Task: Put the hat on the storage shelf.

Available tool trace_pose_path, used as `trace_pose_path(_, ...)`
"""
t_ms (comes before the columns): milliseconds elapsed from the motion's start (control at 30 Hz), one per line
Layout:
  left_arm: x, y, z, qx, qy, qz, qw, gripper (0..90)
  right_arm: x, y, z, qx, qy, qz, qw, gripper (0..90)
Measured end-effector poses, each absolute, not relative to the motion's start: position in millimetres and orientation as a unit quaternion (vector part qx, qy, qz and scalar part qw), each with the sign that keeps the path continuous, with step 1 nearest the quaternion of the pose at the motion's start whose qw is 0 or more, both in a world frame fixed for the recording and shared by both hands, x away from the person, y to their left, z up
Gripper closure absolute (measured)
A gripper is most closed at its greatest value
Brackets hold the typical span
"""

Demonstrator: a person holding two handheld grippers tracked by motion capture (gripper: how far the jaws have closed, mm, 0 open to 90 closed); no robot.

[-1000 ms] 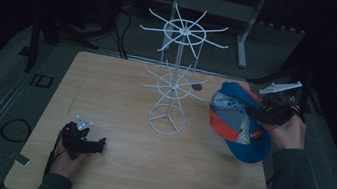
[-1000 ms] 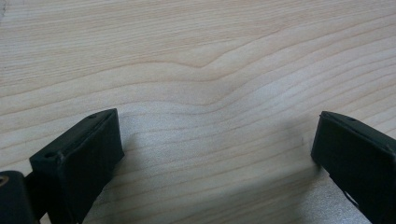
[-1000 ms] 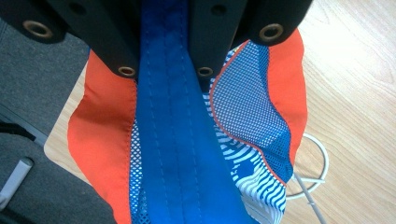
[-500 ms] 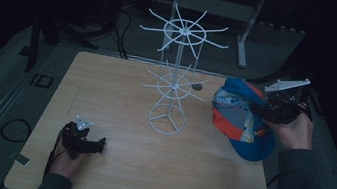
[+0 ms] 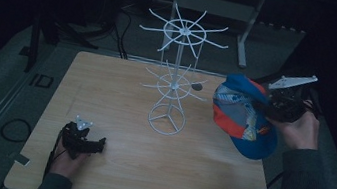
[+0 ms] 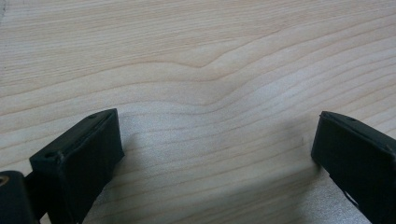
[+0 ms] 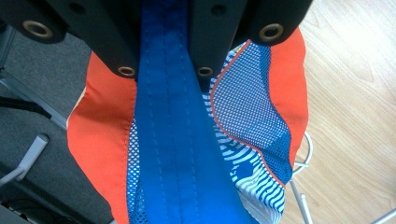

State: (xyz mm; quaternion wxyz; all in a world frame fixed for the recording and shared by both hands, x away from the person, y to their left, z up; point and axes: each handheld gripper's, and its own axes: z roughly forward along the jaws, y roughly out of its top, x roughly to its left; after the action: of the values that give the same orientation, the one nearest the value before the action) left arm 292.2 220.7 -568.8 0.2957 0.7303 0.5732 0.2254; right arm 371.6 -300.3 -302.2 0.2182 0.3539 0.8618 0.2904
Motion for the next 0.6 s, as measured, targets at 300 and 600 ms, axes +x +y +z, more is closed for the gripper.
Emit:
trace_pose_path(300,292.1,220.9,-568.7,0.731,0.573,0.225,0.295,2.3,366.7,-295.6,-291.1,0.345,0.864,0.292,0.224,87.8)
trace_pose_path(600,292.2,220.6,-568.9,0.729,0.574,0.226,0.297,2.4,361.8,-293.3,-279.0,0.332,0.863,0.303,0.230,87.8)
